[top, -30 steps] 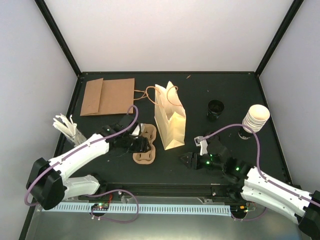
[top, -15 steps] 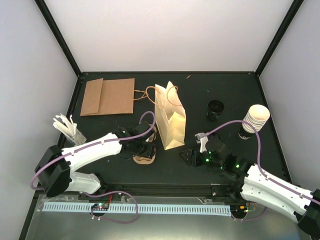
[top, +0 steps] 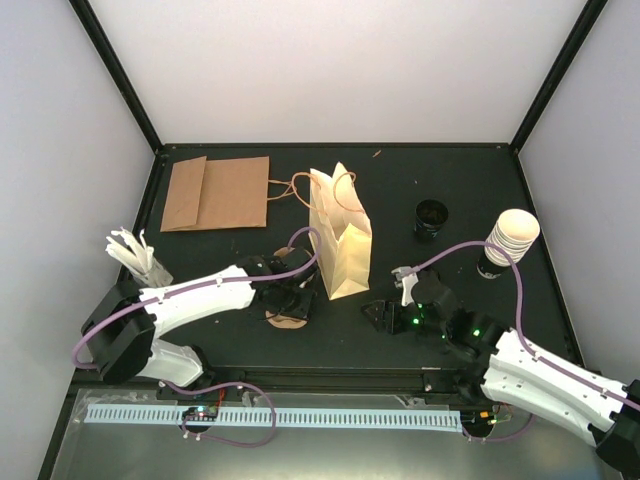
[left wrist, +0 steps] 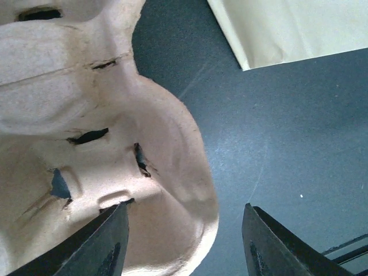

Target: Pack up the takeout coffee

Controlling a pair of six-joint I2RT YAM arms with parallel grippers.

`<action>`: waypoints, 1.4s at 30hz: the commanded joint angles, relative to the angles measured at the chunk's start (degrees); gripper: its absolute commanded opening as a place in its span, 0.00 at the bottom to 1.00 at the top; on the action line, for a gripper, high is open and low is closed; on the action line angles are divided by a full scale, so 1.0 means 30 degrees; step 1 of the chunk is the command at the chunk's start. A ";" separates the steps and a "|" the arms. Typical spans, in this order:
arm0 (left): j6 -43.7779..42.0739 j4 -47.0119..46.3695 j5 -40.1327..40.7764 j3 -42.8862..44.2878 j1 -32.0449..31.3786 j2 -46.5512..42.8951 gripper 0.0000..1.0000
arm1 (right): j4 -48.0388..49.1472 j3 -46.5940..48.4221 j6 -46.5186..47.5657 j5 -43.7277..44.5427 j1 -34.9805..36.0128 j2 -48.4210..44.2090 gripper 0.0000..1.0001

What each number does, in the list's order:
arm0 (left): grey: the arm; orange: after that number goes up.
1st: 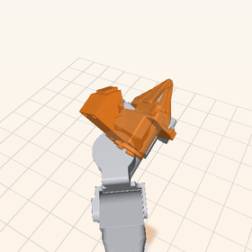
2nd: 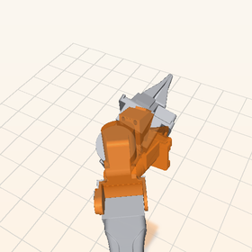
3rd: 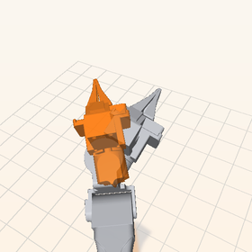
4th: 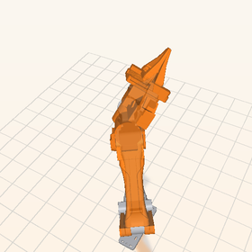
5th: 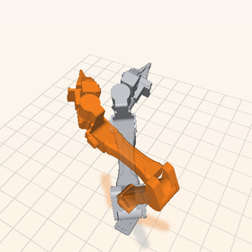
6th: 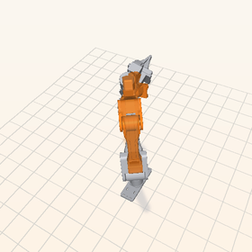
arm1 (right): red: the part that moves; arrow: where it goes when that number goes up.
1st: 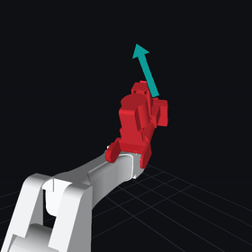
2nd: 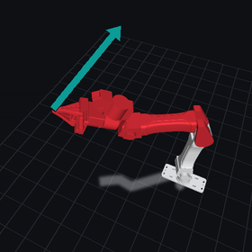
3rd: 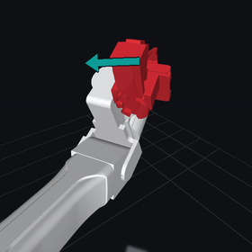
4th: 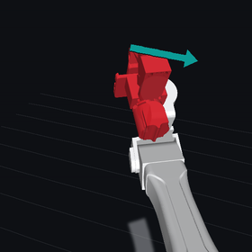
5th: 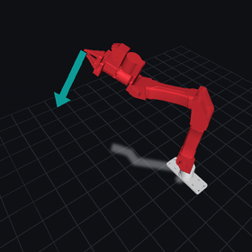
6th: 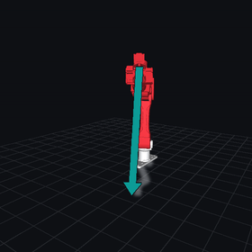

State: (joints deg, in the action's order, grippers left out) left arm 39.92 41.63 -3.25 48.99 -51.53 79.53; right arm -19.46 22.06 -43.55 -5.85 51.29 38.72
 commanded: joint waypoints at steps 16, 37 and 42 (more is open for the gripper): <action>0.0953 -0.0670 -0.0082 0.0389 -0.0432 0.1086 0.34 | -0.0225 0.0204 0.0206 0.0668 -0.0045 -0.0647 0.70; 0.0993 -0.0774 -0.1819 0.0376 0.0286 -0.3321 0.26 | 0.5164 0.0533 -0.1619 -0.2880 -0.0022 0.3731 0.71; -0.0071 -0.0964 -0.1590 0.0177 -0.0002 -0.2392 0.41 | 0.5835 0.0151 -0.2304 -0.2497 -0.0016 0.3810 0.70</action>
State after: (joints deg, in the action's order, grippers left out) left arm 42.09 40.27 -7.64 50.43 -51.03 70.70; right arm -6.70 22.17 -47.99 -13.08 51.29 50.54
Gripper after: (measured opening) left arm 0.394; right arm 0.703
